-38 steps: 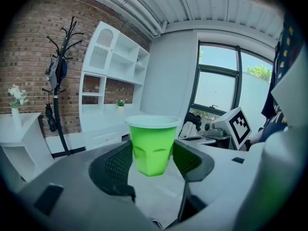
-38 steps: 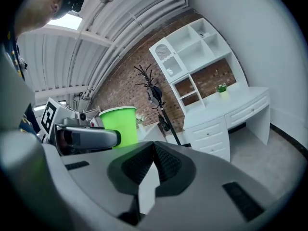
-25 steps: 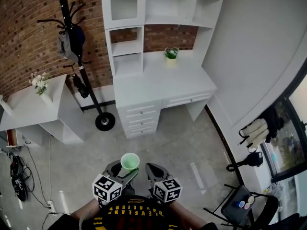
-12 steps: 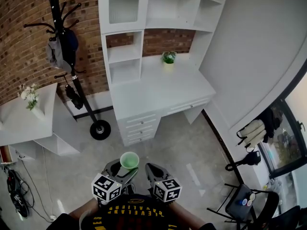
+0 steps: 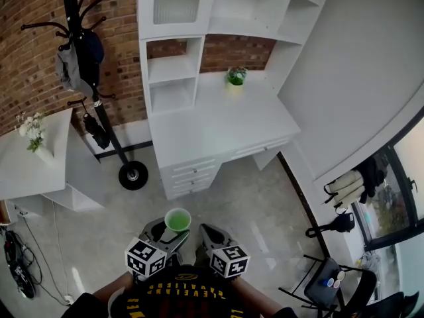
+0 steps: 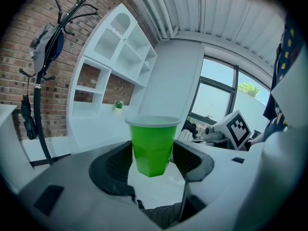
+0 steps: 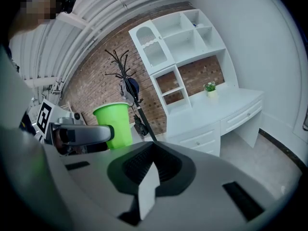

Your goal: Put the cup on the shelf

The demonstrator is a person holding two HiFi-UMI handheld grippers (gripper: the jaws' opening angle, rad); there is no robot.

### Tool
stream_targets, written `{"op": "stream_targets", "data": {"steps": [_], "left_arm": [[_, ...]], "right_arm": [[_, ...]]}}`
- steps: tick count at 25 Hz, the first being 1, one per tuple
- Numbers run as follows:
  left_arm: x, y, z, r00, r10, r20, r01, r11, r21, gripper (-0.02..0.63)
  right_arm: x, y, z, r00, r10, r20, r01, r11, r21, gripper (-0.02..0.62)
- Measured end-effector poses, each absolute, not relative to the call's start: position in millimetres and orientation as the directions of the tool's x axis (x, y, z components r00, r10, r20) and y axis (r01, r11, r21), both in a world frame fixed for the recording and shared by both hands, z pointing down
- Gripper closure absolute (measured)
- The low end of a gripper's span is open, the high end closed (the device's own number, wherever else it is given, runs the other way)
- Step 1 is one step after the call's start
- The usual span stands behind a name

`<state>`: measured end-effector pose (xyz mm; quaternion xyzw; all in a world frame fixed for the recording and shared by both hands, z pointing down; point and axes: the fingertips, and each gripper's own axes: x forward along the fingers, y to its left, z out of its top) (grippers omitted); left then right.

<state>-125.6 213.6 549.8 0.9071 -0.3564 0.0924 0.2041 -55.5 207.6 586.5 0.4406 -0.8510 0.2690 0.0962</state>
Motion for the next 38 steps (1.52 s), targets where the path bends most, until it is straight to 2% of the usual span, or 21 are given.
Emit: {"op": "stream_targets", "data": {"steps": [10,20,30,38], "left_arm": [[-111.6,132.9,550.1,0.65,-0.68,0.34,-0.76,-0.59,0.272,0.341],[-41.4,33.5,543.3,0.608,-0.706,0.363,-0.793,-0.558,0.243,0.341],[12.5,-20.3,532.2,0.594,-0.715,0.367,-0.803,-0.553,0.221,0.341],[16.5,-36.8,536.9,0.557,-0.725,0.405,-0.829,-0.516,0.218,0.341]], "right_arm": [[-50.2,120.0,585.9,-0.684,-0.624,0.377,-0.729,0.566,-0.386,0.589],[8.6,15.0,584.1,-0.735,-0.573,0.363,-0.678,0.6,-0.424,0.589],[69.6,-42.8,573.1,-0.732,-0.589,0.342,-0.679,0.59,-0.438,0.589],[82.7,-61.9,577.5,-0.751,-0.574,0.328,-0.655,0.582,-0.481,0.589]]}}
